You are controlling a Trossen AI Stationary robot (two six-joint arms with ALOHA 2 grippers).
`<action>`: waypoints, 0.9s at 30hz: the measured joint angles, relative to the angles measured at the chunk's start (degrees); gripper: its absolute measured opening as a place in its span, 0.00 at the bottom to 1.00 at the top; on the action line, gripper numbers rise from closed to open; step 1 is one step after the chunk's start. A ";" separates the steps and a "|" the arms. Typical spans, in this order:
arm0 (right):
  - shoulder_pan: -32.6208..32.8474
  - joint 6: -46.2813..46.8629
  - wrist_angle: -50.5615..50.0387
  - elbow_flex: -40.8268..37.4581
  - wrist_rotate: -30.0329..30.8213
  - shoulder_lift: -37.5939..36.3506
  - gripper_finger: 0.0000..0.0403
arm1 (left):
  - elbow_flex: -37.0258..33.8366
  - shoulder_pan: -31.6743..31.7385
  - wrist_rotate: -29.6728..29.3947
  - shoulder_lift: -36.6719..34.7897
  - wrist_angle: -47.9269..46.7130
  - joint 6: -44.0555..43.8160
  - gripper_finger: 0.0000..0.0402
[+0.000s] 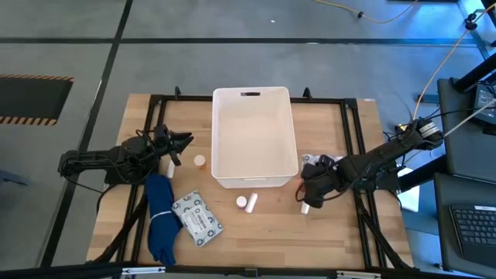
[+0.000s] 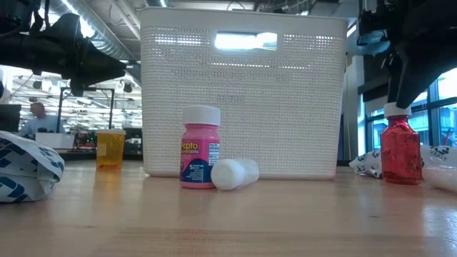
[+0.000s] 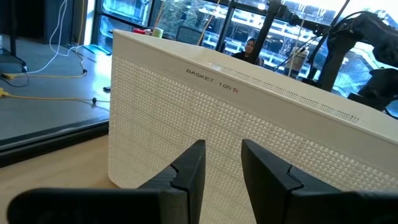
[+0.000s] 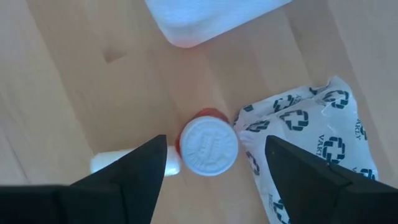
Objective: Pick & place medical supplies in basket/bin
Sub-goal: Put the transparent red bottle into the white bin
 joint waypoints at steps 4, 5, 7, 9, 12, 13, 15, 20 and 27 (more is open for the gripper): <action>-0.60 -1.54 0.24 0.00 -0.02 0.00 0.68 | 0.00 0.01 -0.11 0.01 0.00 0.02 0.24; -0.81 -1.92 0.39 0.00 -0.02 0.00 0.68 | 0.00 0.01 -0.11 0.00 0.00 0.01 0.24; -1.08 -2.68 0.59 0.00 -0.36 0.00 0.68 | 0.00 0.00 -0.13 0.01 0.00 0.03 0.24; -1.26 -2.83 0.67 0.00 -0.89 0.00 0.68 | 0.00 0.00 -0.13 0.00 0.00 0.03 0.24; -1.26 -2.96 1.11 0.00 -1.08 0.00 0.68 | 0.02 0.00 -0.15 0.02 0.00 0.07 0.24; -1.26 -3.11 1.19 -0.12 -1.28 0.01 0.68 | 0.00 0.02 -0.15 0.02 0.00 0.09 0.24; -1.26 -3.82 2.42 -1.05 -2.82 0.02 0.68 | 0.00 0.00 -0.19 0.00 -0.01 0.09 0.24; -1.26 -2.79 3.97 -2.50 -4.13 0.07 0.68 | 0.00 0.00 -0.61 0.02 0.00 0.09 0.24; -1.74 -2.77 4.11 -2.60 -4.07 0.07 0.64 | 0.00 0.02 -0.63 0.01 0.00 0.09 0.24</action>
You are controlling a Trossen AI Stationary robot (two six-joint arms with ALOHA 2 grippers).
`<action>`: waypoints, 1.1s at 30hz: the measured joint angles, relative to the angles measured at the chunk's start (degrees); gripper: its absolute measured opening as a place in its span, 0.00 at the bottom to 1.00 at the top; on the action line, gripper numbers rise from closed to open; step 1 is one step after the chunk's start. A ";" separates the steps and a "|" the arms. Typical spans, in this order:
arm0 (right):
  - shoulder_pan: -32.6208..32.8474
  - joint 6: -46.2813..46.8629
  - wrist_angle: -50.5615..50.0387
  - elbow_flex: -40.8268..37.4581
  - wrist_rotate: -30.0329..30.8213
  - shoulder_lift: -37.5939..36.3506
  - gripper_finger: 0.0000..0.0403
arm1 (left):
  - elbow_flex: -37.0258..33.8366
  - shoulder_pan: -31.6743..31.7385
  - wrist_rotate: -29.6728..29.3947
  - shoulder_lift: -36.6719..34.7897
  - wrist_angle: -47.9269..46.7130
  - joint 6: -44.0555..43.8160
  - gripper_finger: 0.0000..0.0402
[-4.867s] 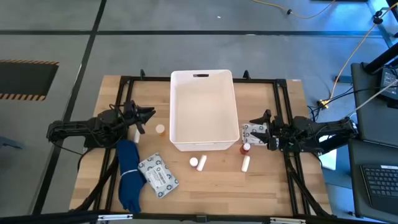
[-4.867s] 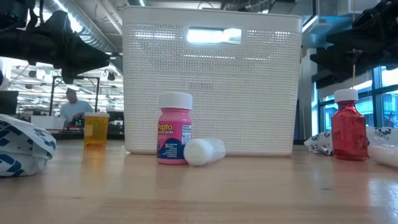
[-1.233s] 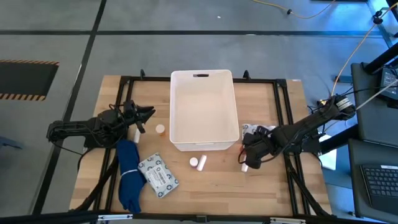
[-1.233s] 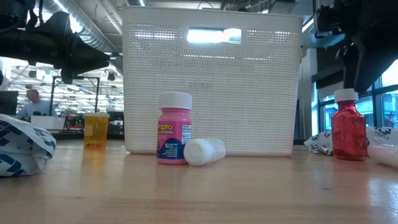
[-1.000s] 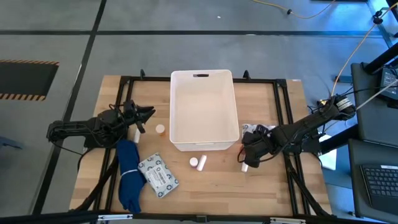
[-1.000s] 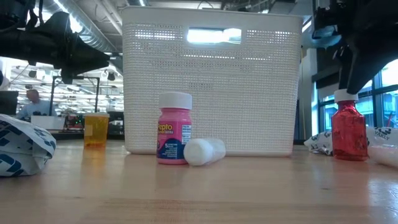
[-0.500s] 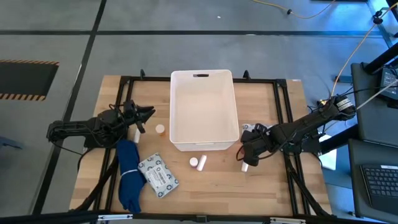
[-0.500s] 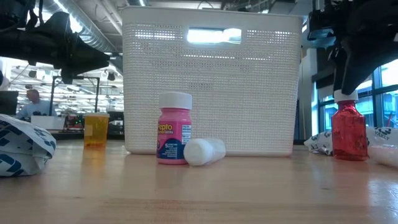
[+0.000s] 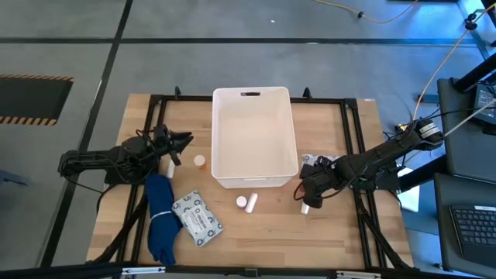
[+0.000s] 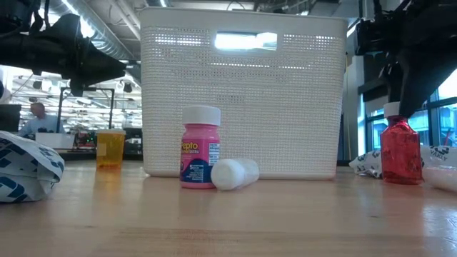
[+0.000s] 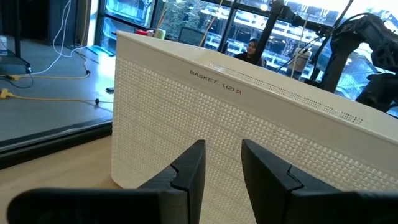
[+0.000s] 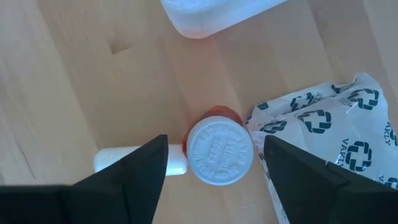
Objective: Pick & place medical supplies in basket/bin
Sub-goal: Put the transparent red bottle into the white bin
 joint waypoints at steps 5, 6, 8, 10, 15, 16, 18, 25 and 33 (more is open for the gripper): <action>0.00 0.16 -0.02 0.00 0.00 0.00 0.52 | 0.00 -0.02 0.00 0.01 0.00 0.00 0.24; 0.01 0.16 -0.02 0.00 0.00 0.00 0.49 | 0.01 -0.02 0.00 0.00 0.00 0.00 0.24; 0.00 0.14 -0.02 0.00 0.00 0.00 0.43 | 0.02 0.00 0.00 -0.01 0.00 -0.02 0.24; 0.01 0.14 -0.02 0.01 0.04 0.00 0.37 | 0.02 -0.01 0.00 0.00 0.00 -0.01 0.24; 0.02 0.03 -0.29 1.47 -3.19 0.00 0.30 | 0.00 -0.02 0.00 0.01 0.00 -0.02 0.24; 0.02 0.00 -0.32 2.14 -4.68 0.00 0.30 | 0.02 -0.02 0.00 -0.01 0.00 -0.02 0.24; 0.02 -0.23 -0.35 4.23 -8.53 0.00 0.30 | 0.01 -0.01 0.00 -0.01 0.00 -0.01 0.24; 0.04 -0.21 -4.73 17.40 -14.10 0.00 0.33 | 0.01 -0.02 -0.25 0.00 0.00 -0.02 0.24; 0.02 -1.61 -20.61 38.69 -8.54 -0.07 0.31 | 0.01 -0.02 -2.52 -0.01 0.03 -0.02 0.24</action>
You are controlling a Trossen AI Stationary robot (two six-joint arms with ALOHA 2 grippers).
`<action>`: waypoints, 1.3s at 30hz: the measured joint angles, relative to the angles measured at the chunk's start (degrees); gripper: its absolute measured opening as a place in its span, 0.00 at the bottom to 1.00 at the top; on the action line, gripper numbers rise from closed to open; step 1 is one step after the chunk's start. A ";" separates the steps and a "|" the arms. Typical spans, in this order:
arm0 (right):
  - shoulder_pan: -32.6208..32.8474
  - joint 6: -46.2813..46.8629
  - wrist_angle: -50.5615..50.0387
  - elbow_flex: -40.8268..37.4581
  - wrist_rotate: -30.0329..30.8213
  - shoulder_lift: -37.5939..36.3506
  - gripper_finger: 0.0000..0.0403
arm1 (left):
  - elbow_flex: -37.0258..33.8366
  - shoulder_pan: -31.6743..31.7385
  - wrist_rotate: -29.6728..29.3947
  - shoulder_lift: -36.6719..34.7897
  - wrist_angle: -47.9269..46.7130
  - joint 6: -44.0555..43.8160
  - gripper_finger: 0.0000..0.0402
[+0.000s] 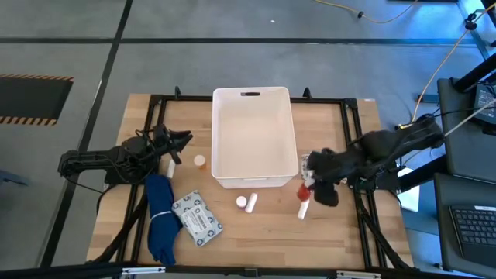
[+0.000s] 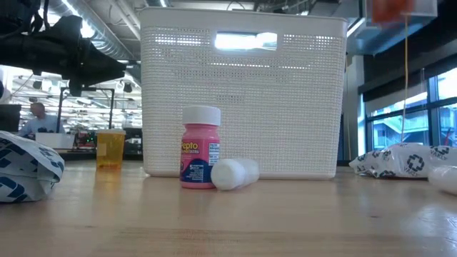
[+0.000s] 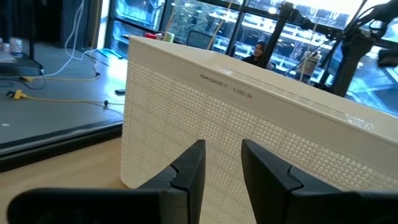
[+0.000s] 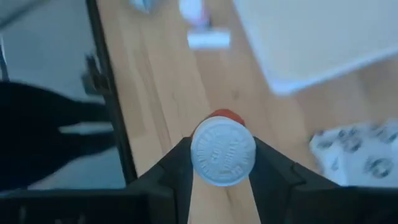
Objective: Pick & place medical supplies in basket/bin
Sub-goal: Put the transparent red bottle into the white bin
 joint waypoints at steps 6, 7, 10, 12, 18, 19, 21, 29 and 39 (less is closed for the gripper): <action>-3.12 -16.91 6.13 10.46 13.98 -0.04 0.31 | 0.01 -0.01 -0.46 0.01 0.01 0.00 0.24; -4.46 -20.73 8.16 11.17 14.89 -0.03 0.31 | -0.01 -0.01 -0.45 0.00 0.01 -0.05 0.24; -9.60 -31.82 15.43 11.65 15.44 0.39 0.31 | -0.01 0.02 -0.35 0.02 0.01 -0.09 0.24; -13.61 -38.10 19.34 11.65 14.92 1.52 0.32 | 0.00 -0.01 0.06 0.00 0.01 -0.13 0.24; -26.66 -51.06 31.36 11.63 10.89 8.20 0.32 | -0.01 0.01 0.08 0.01 0.01 -0.13 0.24; -28.57 -51.86 33.35 11.63 10.29 9.71 0.32 | -0.01 0.01 0.08 -0.01 0.01 -0.13 0.24; -32.01 -53.43 36.70 11.63 7.11 13.15 0.32 | 0.01 -0.01 0.10 0.01 0.01 -0.13 0.24; -39.01 -54.04 37.20 11.58 -2.43 26.19 0.32 | -0.01 -0.01 0.15 0.00 0.01 -0.11 0.24; -39.26 -55.02 36.87 11.56 -2.36 39.43 0.32 | 0.01 -0.01 0.05 0.01 0.01 -0.02 0.24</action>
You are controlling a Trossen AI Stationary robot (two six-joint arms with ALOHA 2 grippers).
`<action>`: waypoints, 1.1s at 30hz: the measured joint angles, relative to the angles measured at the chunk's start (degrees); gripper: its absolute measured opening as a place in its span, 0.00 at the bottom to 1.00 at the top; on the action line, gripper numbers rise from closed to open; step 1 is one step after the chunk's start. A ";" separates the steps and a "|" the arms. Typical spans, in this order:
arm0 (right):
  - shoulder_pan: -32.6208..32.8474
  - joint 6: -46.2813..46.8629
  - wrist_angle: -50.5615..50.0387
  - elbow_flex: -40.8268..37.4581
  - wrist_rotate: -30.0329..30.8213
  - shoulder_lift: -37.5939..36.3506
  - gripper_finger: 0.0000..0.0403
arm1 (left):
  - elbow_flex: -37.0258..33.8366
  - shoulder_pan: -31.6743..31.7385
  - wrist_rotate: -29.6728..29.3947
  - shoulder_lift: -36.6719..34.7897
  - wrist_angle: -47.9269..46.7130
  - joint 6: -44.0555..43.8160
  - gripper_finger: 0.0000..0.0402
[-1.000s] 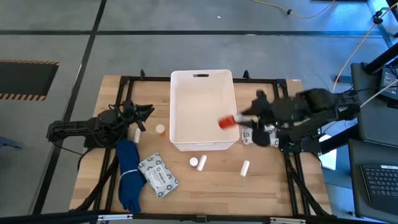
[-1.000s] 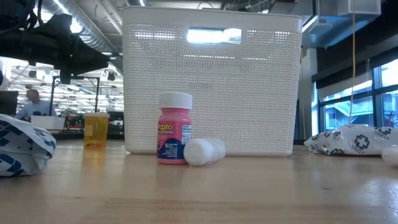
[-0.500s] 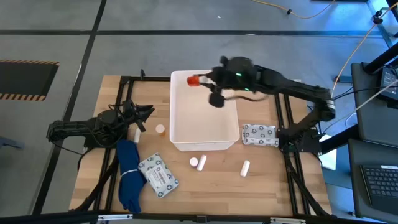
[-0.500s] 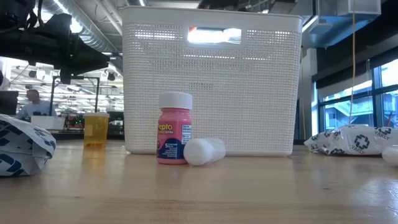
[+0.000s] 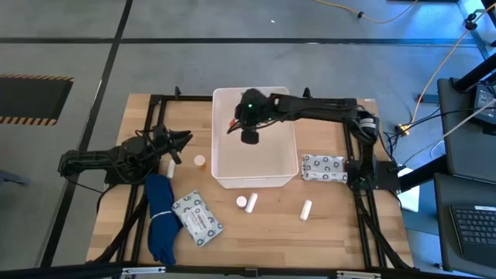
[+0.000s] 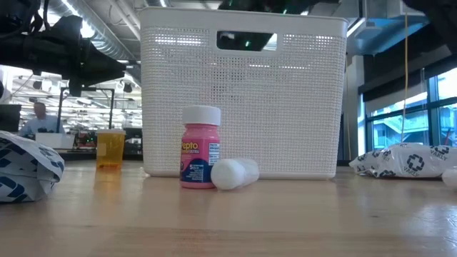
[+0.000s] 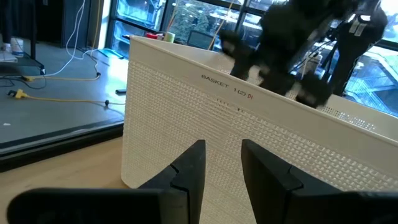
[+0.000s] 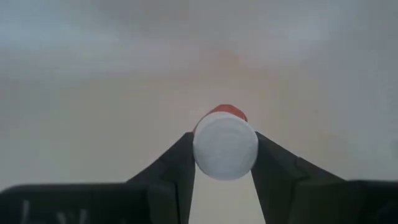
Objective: Pick & place medical supplies in basket/bin
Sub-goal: Put the transparent red bottle into the white bin
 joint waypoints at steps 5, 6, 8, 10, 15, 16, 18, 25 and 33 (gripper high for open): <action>-0.29 10.37 1.06 0.00 5.33 4.60 0.32 | -0.01 0.00 0.00 0.00 0.00 -0.02 0.24; -0.41 12.45 1.18 0.00 5.68 5.28 0.32 | -0.02 0.00 0.00 0.00 0.00 -0.02 0.24; -0.78 15.87 1.95 0.00 5.89 6.35 0.32 | -0.01 0.01 0.00 -0.01 0.00 -0.03 0.24; -1.26 18.80 2.08 0.00 5.90 7.26 0.32 | -0.02 0.02 0.00 0.00 0.00 -0.04 0.24; -2.47 23.98 1.78 0.02 5.93 8.13 0.32 | 0.00 0.00 0.04 0.00 0.00 -0.07 0.24; -2.67 24.29 1.91 0.02 5.92 8.13 0.32 | -0.01 0.02 0.04 -0.01 0.00 -0.09 0.24; -3.09 25.27 1.98 0.02 5.92 8.13 0.32 | 0.00 0.02 0.04 0.00 0.00 -0.04 0.24; -3.79 25.26 1.99 0.02 4.40 8.13 0.32 | 0.00 0.02 0.06 -0.02 0.00 -0.02 0.24; -3.77 25.20 2.03 0.02 3.77 8.13 0.38 | -0.01 0.00 0.07 -0.02 0.00 -0.04 0.24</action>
